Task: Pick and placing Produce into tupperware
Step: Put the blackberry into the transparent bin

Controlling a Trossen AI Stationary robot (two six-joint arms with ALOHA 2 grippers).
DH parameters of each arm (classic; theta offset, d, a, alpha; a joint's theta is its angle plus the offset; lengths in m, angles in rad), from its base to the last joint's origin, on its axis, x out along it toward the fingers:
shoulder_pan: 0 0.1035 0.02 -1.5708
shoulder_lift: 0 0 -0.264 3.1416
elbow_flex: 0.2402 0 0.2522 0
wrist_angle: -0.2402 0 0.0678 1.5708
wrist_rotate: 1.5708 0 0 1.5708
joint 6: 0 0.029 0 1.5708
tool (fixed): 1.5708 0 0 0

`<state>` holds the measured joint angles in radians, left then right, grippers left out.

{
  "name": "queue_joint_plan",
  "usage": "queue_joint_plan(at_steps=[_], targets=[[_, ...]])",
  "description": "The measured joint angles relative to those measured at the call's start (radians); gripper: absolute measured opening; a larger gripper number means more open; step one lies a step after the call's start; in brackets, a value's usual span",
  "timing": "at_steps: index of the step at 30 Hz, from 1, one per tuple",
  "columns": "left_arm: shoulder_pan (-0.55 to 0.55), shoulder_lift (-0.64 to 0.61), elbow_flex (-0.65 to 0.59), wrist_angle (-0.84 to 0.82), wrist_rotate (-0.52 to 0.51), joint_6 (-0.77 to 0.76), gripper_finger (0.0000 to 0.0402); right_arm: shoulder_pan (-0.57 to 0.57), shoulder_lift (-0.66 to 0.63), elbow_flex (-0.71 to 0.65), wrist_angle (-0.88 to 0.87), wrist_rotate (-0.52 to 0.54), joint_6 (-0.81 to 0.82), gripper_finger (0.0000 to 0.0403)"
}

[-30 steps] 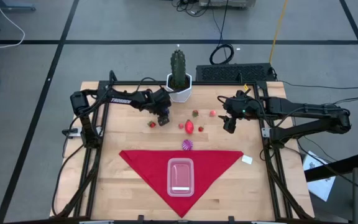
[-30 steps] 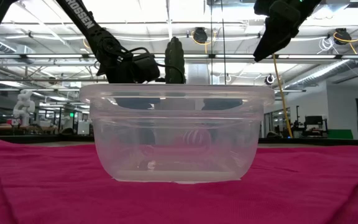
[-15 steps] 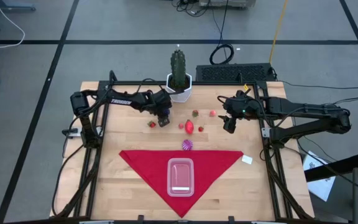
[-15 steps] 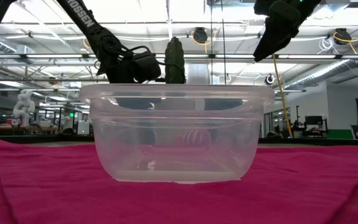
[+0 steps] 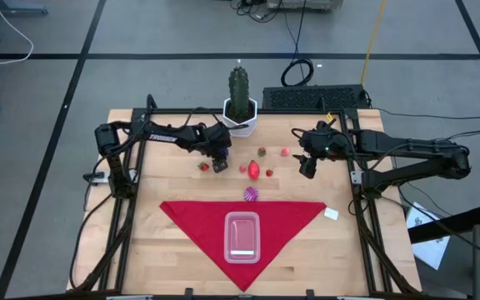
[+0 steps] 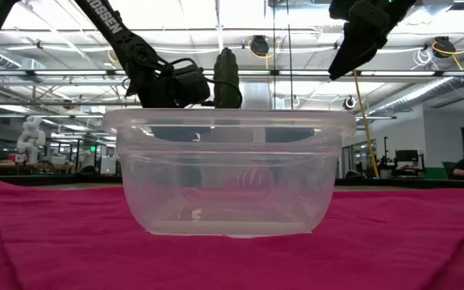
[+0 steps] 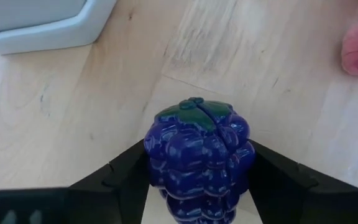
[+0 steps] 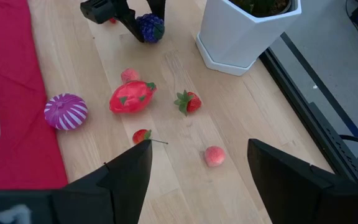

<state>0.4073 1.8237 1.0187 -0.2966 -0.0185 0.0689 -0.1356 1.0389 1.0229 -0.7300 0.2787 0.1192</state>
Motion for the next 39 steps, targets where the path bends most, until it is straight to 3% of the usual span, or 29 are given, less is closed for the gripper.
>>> queue_joint_plan(at_steps=[6, 12, 22, 30, 39], targets=[[-0.007, -0.026, -0.001, -0.016, 0.0, -0.001, 0.0215, 0.0, 0.0, 0.0, 0.0, 0.0, 0.0, 0.0254], [-0.017, -0.074, 0.001, -0.047, 0.008, -0.004, 0.0239, 0.0, 0.0, 0.0, 0.0, 0.0, 0.0, 0.0254], [-0.087, -0.253, -0.002, -0.167, 0.028, -0.086, 0.025, 0.0, 0.001, 0.0, 0.006, 0.0, -0.015, 0.0254], [-0.249, -0.397, 0.0, -0.188, 0.029, -0.185, 0.025, 0.0, 0.0, 0.0, 0.021, 0.005, -0.064, 0.0254], [-0.499, -0.405, 0.085, -0.251, -0.002, -0.357, 0.0251, 0.0, 0.0, 0.0, 0.031, 0.006, -0.082, 0.0254]])
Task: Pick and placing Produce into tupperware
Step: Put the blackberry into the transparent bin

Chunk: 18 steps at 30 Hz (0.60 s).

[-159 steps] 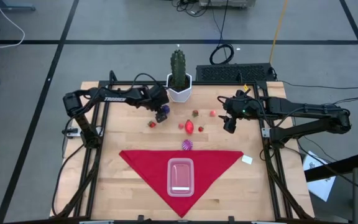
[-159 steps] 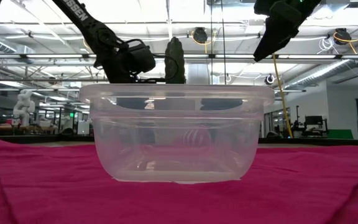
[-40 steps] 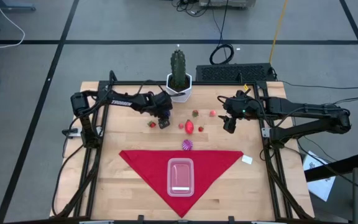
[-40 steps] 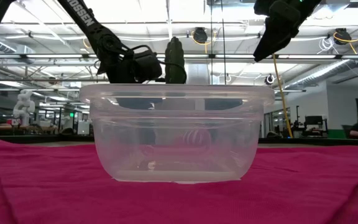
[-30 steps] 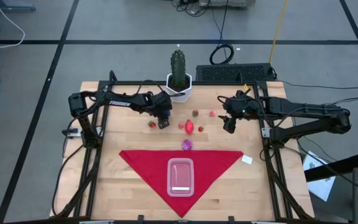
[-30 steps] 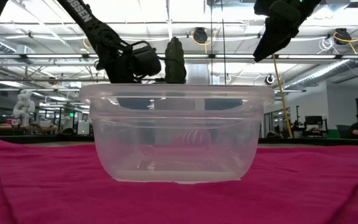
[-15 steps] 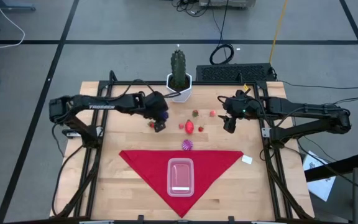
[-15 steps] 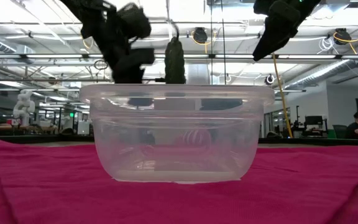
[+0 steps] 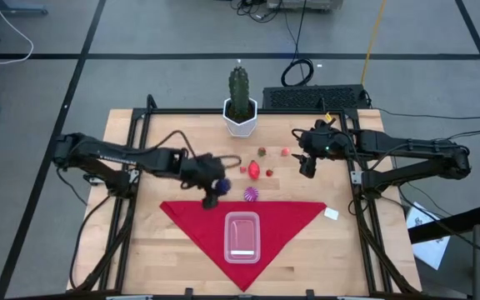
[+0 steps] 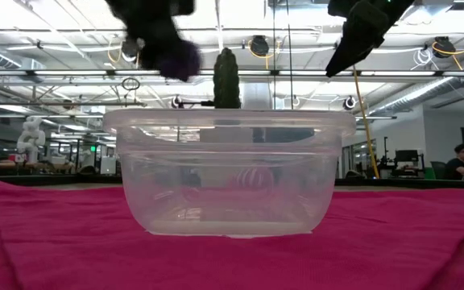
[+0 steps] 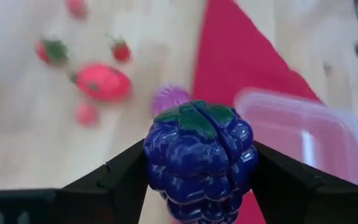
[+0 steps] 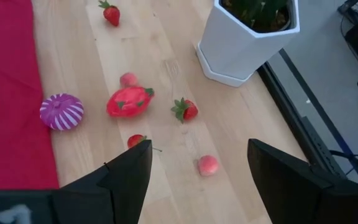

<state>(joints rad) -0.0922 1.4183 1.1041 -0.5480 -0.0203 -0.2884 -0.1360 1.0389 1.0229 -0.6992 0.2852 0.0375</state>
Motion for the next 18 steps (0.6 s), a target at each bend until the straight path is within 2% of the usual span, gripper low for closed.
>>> queue_joint_plan(at_steps=[9, 16, 18], targets=[[-0.2, 0.062, 0.16, -0.117, -0.145, -0.126, 0.0251, 0.0, 0.0, 0.0, 0.002, 0.001, -0.001, 0.0254], [-0.278, 0.195, 0.31, -0.167, -0.182, -0.181, 0.0251, 0.0, -0.001, 0.0, 0.013, 0.002, -0.001, 0.0254], [-0.291, 0.251, 0.346, -0.255, -0.183, -0.198, 0.0251, 0.0, -0.002, 0.0, 0.028, 0.002, -0.001, 0.0254]])
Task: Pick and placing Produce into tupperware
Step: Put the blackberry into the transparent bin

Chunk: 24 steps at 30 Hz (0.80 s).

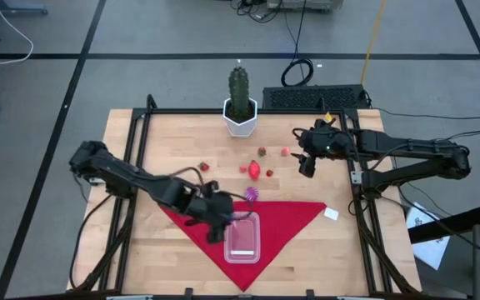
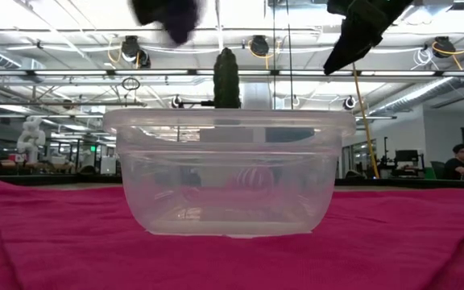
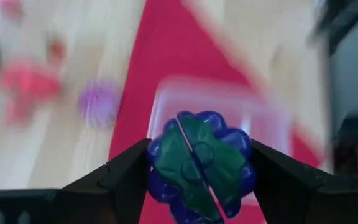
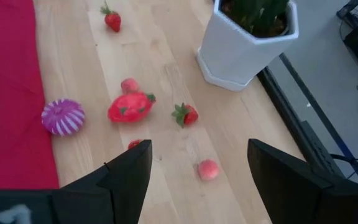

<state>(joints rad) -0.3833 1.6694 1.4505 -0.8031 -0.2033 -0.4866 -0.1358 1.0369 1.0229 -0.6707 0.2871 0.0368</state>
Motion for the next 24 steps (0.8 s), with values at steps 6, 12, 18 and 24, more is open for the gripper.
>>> queue_joint_plan(at_steps=[6, 12, 18, 24], targets=[[-0.018, 0.149, 0.142, -0.049, 0.045, -0.005, 0.0251, 0.0, -0.008, 0.0, 0.001, -0.001, 0.003, 0.0254], [-0.026, 0.224, 0.198, -0.021, 0.063, -0.013, 0.0251, 0.0, -0.014, 0.0, -0.005, -0.002, 0.037, 0.0254], [-0.023, 0.256, 0.195, 0.002, 0.071, -0.033, 0.0251, 0.0, -0.015, 0.0, -0.014, -0.003, 0.056, 0.0254], [-0.02, 0.298, 0.195, 0.024, 0.076, -0.04, 0.0251, 0.0, -0.015, 0.0, -0.024, -0.004, 0.056, 0.0254]])
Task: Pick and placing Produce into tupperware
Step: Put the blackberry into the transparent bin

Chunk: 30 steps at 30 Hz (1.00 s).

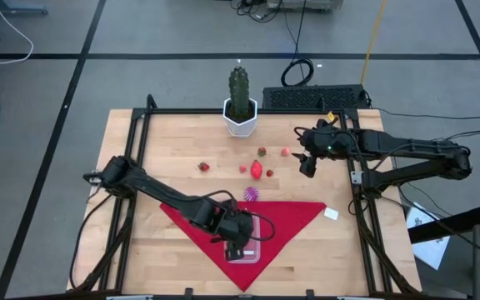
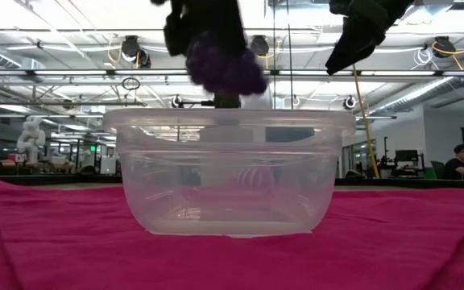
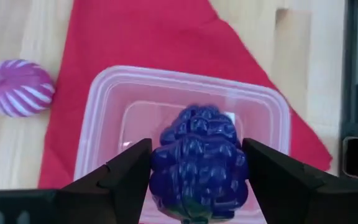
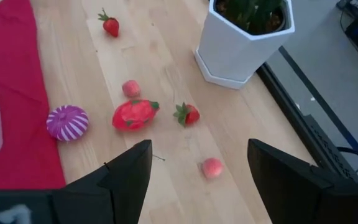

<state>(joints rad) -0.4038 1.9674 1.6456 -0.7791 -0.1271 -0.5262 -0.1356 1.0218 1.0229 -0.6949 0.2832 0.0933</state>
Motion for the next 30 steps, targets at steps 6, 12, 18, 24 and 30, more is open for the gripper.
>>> queue_joint_plan(at_steps=[6, 12, 18, 24, 30], targets=[[0.011, 0.05, -0.001, 0.017, 0.004, 0.001, 0.0251, 0.0, -0.001, 0.0, -0.009, -0.001, 0.002, 0.0254], [0.022, 0.084, 0.001, 0.031, 0.014, 0.011, 0.0251, 0.0, 0.0, 0.0, -0.029, -0.009, 0.03, 0.0254], [0.031, 0.102, -0.002, 0.019, 0.029, 0.0, 0.0251, 0.001, -0.001, 0.0, -0.028, -0.056, 0.031, 0.0254], [0.031, 0.102, -0.002, 0.033, 0.017, 0.0, 0.0251, 0.001, -0.001, 0.0, -0.029, -0.058, 0.031, 0.0254], [0.031, 0.135, -0.009, 0.058, 0.029, -0.003, 0.0251, 0.001, -0.001, 0.0, -0.029, -0.058, 0.03, 0.0254]])
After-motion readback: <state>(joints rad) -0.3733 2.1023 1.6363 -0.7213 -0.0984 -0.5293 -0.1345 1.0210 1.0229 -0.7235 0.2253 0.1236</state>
